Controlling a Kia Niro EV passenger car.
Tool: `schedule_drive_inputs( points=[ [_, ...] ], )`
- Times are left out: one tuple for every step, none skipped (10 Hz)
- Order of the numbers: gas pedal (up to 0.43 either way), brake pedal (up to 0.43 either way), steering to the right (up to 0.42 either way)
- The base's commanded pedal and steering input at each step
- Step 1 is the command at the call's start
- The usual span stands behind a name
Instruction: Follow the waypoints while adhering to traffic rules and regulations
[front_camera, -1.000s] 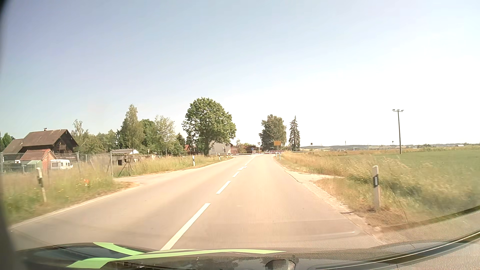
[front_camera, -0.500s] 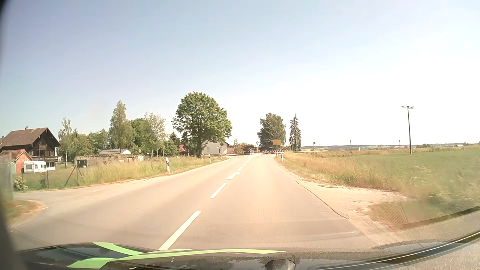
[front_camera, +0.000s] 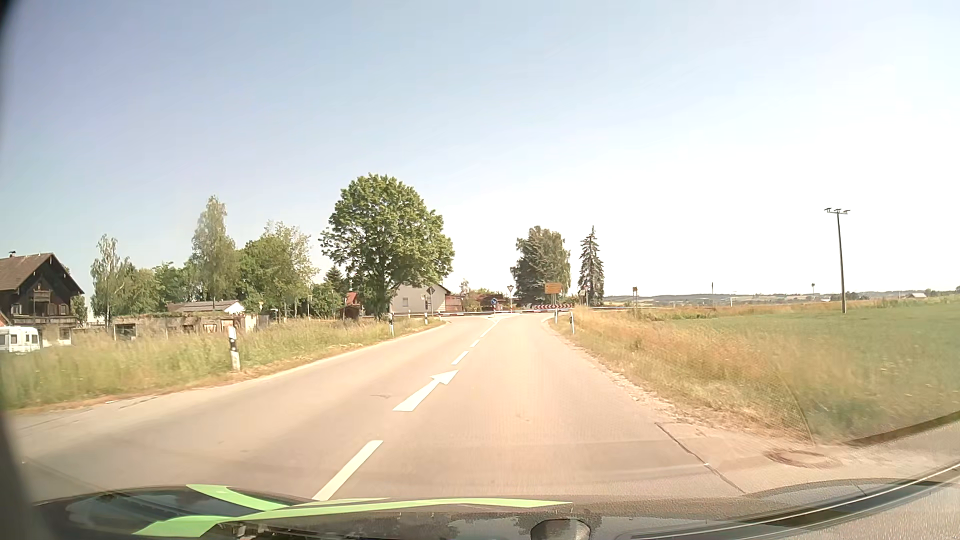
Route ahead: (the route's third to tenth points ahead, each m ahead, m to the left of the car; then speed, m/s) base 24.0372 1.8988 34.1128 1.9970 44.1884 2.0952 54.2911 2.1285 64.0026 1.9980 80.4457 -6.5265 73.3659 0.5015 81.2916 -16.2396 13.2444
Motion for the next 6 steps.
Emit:
schedule_drive_inputs(
  points=[
    [0.079,0.0,0.003],
    [0.079,0.0,0.002],
    [0.079,0.0,0.002],
    [0.079,0.0,0.002],
    [0.079,0.0,0.001],
    [0.079,0.0,0.002]
  ],
)
